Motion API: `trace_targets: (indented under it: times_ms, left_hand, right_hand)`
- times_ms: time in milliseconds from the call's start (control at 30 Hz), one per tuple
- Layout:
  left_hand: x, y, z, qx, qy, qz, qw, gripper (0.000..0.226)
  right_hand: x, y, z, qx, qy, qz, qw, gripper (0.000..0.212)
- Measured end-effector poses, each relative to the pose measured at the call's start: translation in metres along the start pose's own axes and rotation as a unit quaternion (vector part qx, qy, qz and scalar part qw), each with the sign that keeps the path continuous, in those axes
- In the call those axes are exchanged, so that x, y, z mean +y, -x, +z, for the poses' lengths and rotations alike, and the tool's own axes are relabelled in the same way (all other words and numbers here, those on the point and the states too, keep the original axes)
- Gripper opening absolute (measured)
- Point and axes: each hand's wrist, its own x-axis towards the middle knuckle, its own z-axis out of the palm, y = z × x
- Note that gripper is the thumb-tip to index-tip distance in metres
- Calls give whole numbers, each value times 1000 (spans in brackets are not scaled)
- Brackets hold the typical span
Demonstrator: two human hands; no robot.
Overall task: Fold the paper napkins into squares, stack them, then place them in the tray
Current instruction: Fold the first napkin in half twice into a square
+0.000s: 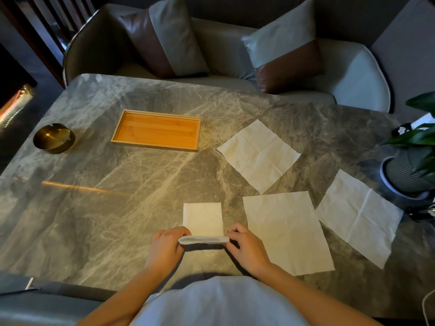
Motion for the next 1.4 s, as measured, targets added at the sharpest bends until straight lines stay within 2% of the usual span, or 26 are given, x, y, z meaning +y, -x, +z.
trace_targets:
  times_ms: [133,233,400,600,800,1100,1200,1300,1367,1400]
  left_hand:
    - [-1,1,2,9,15,-14,1000,14]
    - [-1,1,6,-2,28,-50,998,17]
    - [-2,0,9,6,67,-92,993,18]
    - [0,0,9,26,85,-97,991,19]
    - [3,0,9,31,85,-94,991,11]
    - [2,-1,10,12,101,-108,989,35]
    - [4,2,10,8,101,-101,990,45]
    - [1,5,9,52,11,-37,998,47]
    - [5,1,8,64,-100,24,993,49]
    - [10,-3,9,53,-146,47,987,52]
  right_hand:
    - [2,0,3,-13,-5,31,999,24]
    - [-1,-3,4,-24,-3,45,999,27]
    - [-6,-9,3,6,-17,71,997,30]
    - [-9,-13,2,7,-32,80,996,30]
    - [-9,-14,4,18,-23,89,996,30]
    - [-12,-19,2,20,-42,111,993,29]
    - [-14,-18,-1,43,-69,118,990,20]
    - [-16,-16,-6,107,-47,75,990,13]
    - [-22,-19,-7,113,34,5,993,27]
    - [-28,-23,-5,89,93,-33,991,36]
